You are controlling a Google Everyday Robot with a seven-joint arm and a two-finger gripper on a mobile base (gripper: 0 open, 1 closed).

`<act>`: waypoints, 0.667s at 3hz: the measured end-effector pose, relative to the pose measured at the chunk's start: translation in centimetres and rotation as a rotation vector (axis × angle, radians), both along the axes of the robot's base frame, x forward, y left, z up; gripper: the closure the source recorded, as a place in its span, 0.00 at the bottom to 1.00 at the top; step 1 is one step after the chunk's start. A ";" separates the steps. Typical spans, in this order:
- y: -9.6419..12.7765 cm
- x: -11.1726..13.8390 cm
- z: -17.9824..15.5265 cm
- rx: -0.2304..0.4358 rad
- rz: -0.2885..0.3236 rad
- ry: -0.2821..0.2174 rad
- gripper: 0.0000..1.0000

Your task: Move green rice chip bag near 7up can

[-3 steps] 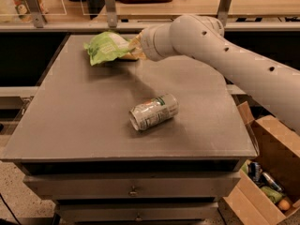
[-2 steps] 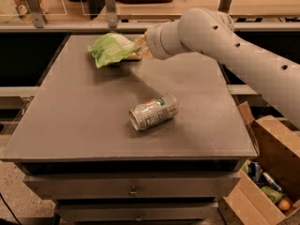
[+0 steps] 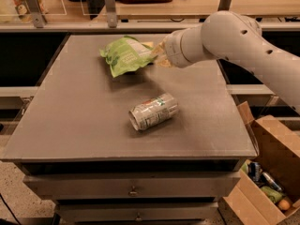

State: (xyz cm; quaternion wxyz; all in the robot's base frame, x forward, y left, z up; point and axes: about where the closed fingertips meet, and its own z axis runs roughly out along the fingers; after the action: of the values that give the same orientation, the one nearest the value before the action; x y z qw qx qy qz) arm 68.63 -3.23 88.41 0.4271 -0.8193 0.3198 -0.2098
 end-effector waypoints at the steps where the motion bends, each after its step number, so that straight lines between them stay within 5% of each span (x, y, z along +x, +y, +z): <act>1: 0.0 0.0 0.0 0.000 0.000 0.000 1.00; 2: -0.8 -1.4 0.0 0.000 -0.012 0.009 1.00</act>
Offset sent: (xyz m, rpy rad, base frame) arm -0.0330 -0.0233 0.0019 -0.0002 0.0187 -0.0380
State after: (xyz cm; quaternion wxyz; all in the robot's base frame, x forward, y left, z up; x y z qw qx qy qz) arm 67.24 -4.00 88.42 0.4242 -0.8183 0.3268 -0.2087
